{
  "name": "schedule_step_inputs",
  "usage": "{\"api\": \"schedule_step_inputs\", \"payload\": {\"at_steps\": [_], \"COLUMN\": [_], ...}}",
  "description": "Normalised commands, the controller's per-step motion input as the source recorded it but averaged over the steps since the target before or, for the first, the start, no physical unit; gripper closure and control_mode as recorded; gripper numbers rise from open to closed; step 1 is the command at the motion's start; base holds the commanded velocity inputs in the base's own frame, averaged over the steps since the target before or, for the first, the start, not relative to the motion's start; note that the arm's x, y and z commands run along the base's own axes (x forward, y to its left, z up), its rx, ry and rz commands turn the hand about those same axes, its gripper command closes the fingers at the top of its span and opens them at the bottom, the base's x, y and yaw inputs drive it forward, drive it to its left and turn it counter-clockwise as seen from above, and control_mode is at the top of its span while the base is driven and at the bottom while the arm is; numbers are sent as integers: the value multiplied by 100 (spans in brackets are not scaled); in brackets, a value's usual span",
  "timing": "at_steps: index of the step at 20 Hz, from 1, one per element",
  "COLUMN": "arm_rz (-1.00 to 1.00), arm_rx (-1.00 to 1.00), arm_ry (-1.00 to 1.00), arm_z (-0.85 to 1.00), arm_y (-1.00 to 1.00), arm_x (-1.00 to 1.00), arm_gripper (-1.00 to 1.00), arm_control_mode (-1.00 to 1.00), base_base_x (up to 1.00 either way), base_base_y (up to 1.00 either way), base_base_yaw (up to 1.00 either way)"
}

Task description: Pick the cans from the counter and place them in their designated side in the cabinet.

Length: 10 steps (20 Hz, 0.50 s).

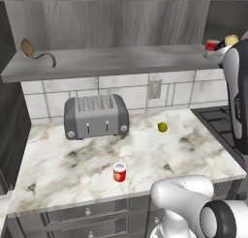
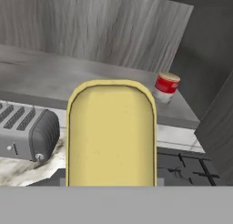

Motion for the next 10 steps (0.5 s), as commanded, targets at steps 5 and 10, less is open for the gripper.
{"api": "schedule_step_inputs", "payload": {"at_steps": [5, 10], "arm_rz": [0, 0], "arm_rx": [-1, -1], "arm_ry": [3, 1], "arm_z": [0, 0], "arm_y": [-1, -6], "arm_x": [21, 15], "arm_gripper": [100, 100], "arm_control_mode": [-100, -100], "base_base_x": [0, 0], "base_base_y": [0, 0], "base_base_yaw": [0, 0]}}
